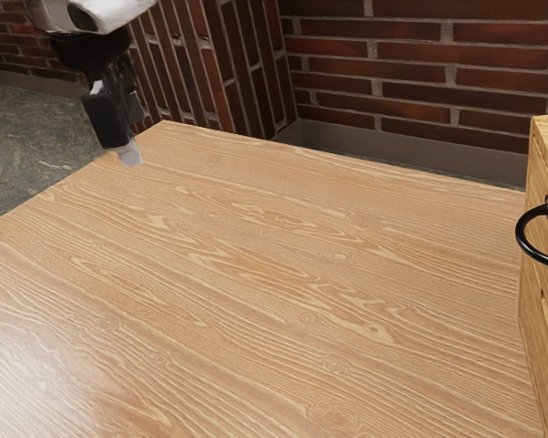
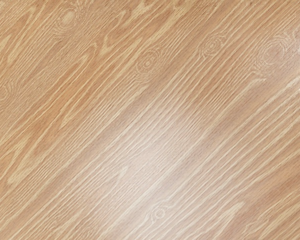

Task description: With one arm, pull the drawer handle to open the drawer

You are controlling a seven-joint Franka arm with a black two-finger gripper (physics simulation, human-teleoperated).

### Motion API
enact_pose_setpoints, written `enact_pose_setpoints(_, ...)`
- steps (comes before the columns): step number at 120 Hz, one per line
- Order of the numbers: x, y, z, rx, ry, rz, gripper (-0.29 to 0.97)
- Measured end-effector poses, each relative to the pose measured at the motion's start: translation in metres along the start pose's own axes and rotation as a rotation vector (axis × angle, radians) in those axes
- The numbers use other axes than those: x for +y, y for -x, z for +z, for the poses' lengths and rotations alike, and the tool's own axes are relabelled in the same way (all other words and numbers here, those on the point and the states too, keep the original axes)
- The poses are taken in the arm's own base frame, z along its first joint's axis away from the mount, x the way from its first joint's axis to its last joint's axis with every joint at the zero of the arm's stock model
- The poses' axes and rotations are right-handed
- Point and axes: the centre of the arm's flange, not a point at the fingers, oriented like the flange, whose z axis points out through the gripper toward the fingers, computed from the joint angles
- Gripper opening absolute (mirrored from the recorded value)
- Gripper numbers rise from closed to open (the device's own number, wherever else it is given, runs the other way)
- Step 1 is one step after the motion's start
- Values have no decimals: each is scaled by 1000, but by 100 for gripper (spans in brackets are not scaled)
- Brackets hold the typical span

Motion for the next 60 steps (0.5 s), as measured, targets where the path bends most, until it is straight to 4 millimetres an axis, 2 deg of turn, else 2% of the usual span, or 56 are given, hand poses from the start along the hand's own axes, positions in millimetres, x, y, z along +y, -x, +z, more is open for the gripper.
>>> enact_pose_setpoints(8, 48, -49, -2, 23, -1, 203, 68)
enact_pose_setpoints(17, 112, -90, 21, 16, 24, 428, 68)
enact_pose_setpoints(21, 127, -97, 34, 14, 30, 491, 68)
enact_pose_setpoints(25, 117, -93, 49, 6, 29, 495, 68)
enact_pose_setpoints(33, 58, -57, 82, -16, 15, 409, 68)
enact_pose_setpoints(39, 34, -43, 102, -20, -4, 392, 68)
enact_pose_setpoints(48, 35, -55, 115, 4, -46, 473, 68)
enact_pose_setpoints(60, 60, -85, 115, 37, -83, 618, 68)
